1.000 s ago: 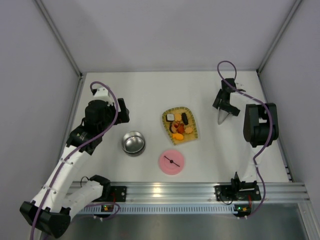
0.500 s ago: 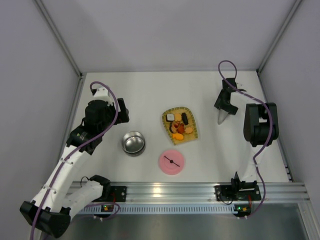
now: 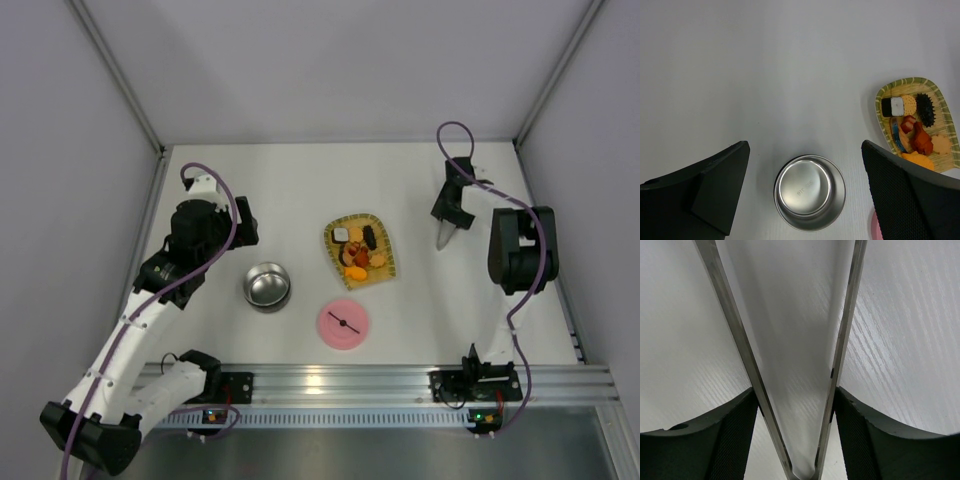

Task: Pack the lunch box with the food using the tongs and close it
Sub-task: Pick up the clamp at the center of the board, then pick up the fake food from the plate.

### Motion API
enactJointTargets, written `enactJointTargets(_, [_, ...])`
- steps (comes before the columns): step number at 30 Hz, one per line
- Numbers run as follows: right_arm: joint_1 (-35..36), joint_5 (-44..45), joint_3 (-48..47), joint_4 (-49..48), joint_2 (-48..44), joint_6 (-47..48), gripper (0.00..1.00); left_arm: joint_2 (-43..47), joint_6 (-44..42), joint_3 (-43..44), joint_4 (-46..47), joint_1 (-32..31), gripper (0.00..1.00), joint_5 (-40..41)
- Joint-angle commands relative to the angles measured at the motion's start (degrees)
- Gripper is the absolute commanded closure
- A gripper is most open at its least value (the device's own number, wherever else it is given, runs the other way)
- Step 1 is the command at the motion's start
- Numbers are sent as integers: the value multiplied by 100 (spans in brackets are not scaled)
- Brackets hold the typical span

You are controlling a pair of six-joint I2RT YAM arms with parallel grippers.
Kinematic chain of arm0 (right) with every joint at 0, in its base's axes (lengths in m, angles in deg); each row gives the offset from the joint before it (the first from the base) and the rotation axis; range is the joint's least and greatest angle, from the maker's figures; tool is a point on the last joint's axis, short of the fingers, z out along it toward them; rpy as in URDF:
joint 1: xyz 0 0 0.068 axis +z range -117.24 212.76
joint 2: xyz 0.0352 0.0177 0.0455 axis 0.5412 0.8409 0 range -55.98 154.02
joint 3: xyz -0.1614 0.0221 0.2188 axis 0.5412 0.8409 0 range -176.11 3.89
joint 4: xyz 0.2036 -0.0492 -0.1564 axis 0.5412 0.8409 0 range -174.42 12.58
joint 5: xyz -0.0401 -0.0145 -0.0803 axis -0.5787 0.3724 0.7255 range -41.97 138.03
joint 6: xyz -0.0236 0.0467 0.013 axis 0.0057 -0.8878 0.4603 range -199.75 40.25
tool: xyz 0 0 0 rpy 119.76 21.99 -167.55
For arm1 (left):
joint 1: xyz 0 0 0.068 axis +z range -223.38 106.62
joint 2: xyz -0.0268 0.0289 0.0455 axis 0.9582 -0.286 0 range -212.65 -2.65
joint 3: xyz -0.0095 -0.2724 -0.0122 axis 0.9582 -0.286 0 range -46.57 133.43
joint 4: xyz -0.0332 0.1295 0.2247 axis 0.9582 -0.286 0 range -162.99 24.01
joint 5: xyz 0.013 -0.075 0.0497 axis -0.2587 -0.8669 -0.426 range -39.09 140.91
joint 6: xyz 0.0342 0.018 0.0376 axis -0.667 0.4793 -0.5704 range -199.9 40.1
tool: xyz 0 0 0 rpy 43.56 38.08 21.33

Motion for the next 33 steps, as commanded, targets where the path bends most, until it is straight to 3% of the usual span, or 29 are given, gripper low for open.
enactJointTargets(1, [-81,67,215,-51,-281,65,40,13,-20,13,66,21,1,-3])
enactJointTargets(20, [121,32,751,212,-2030,355,45,57,-2,13,66,21,1,-30])
enactJointTargets(33, [761,58,1068,581,-3304,461,49,75,-2,5,58,21,2,-56])
